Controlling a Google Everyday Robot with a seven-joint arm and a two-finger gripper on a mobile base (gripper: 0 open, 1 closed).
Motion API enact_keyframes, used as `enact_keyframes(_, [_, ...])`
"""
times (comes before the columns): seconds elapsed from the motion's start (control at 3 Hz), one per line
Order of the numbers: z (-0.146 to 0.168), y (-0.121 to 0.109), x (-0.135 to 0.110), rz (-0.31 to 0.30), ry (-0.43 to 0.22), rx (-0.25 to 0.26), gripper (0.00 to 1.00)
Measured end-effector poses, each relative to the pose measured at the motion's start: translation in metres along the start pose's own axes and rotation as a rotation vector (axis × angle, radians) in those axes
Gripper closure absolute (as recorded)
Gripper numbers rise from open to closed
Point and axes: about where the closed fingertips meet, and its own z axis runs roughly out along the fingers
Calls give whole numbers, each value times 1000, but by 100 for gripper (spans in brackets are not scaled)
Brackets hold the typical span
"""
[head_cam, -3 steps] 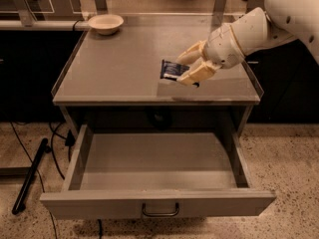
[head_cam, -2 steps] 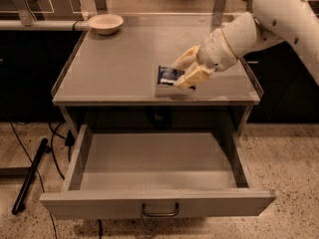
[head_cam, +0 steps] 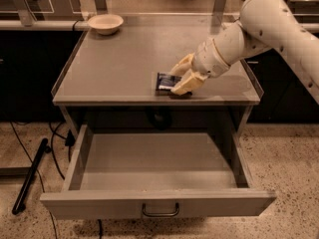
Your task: Pick rxbar blueberry from top drawer and place on counter
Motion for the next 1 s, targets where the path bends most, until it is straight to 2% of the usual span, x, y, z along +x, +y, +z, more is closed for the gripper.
enact_keyframes(0.67, [26,-22,8,3,58,45,98])
enact_keyframes(1.0, [26,-22,7,3,58,45,74])
